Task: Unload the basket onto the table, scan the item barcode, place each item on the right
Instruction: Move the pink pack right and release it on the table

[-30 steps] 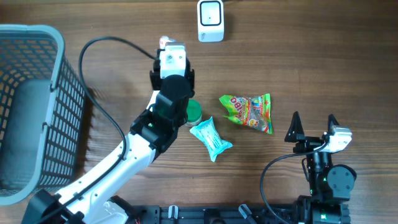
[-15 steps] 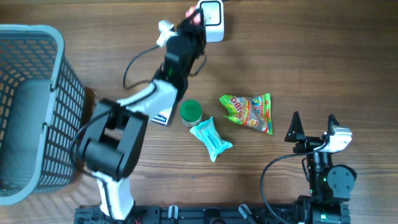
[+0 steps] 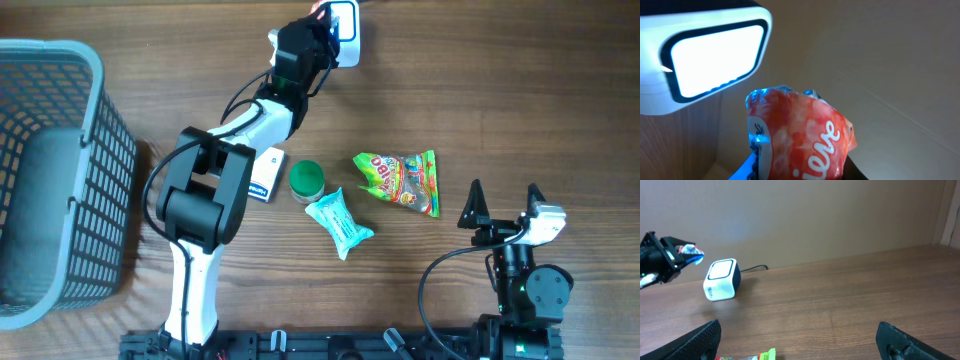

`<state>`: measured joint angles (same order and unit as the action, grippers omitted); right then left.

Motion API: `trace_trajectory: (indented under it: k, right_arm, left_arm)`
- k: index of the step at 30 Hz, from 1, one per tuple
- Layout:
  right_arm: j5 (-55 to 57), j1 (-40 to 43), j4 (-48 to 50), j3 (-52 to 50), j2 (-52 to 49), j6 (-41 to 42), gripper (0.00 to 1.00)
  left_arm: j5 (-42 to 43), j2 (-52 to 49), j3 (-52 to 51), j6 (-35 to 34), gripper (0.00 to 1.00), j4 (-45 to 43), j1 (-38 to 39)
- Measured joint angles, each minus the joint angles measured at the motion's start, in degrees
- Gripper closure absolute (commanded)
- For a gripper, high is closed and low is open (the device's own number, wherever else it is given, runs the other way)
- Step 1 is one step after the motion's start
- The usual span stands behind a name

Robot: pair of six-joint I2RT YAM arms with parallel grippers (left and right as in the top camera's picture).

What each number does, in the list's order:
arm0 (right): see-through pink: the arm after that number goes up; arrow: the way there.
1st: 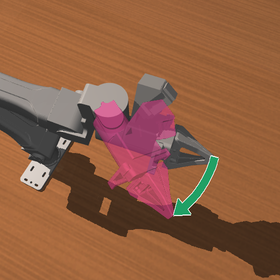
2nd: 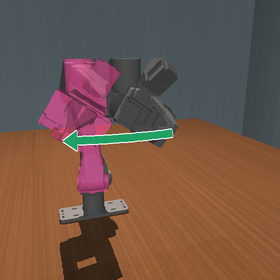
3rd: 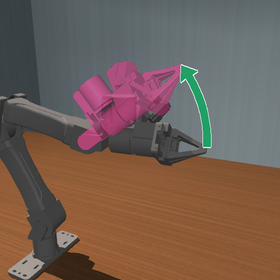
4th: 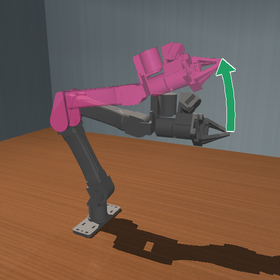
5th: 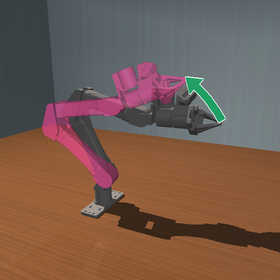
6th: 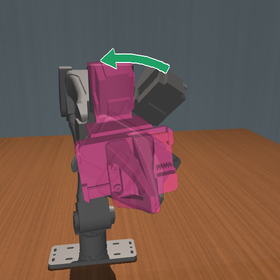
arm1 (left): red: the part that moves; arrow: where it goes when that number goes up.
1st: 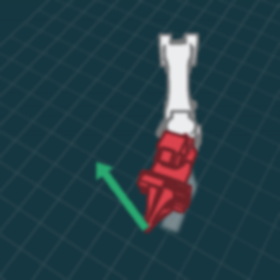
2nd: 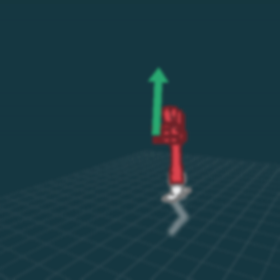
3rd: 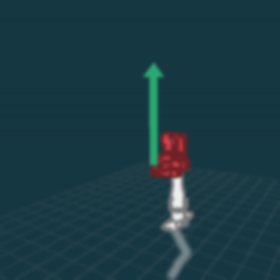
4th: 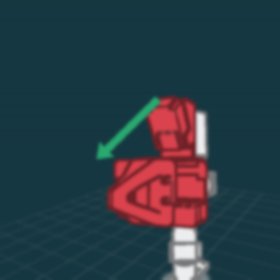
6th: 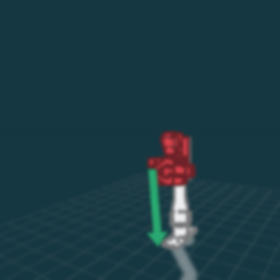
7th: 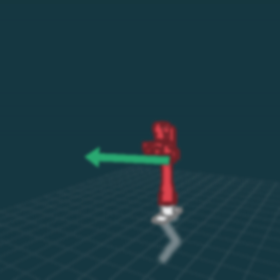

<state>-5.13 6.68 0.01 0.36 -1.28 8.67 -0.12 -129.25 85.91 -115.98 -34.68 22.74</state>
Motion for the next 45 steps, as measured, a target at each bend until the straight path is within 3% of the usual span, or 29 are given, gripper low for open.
trace_trajectory:
  k: [17,22,32,33,34,35,38,45]
  right_arm:
    - [0.0,0.0,0.0,0.0,0.0,0.0,0.00]
    - [0.0,0.0,0.0,0.0,0.0,0.0,0.00]
    - [0.0,0.0,0.0,0.0,0.0,0.0,0.00]
    - [0.0,0.0,0.0,0.0,0.0,0.0,0.00]
    - [0.0,0.0,0.0,0.0,0.0,0.0,0.00]
    - [0.0,0.0,0.0,0.0,0.0,0.0,0.00]
    - [0.0,0.0,0.0,0.0,0.0,0.0,0.00]
    - [0.0,0.0,0.0,0.0,0.0,0.0,0.00]
  left_arm:
    - [-1.5,-4.8,3.1,0.0,0.76,-0.4,4.9]
    - [2.6,-5.0,3.7,0.0,0.75,-11.5,5.4]
    - [9.1,-5.0,4.1,0.0,0.70,1.7,18.7]
    - [9.2,-5.0,4.1,0.0,0.63,3.9,19.5]
    - [9.2,-5.0,4.1,0.0,0.39,6.0,20.3]
    - [9.2,-5.0,4.1,0.0,0.00,7.5,20.9]
    - [9.5,-5.0,4.1,0.0,0.00,8.4,21.6]
    - [11.2,-5.0,4.1,1.1,0.00,-6.0,19.8]
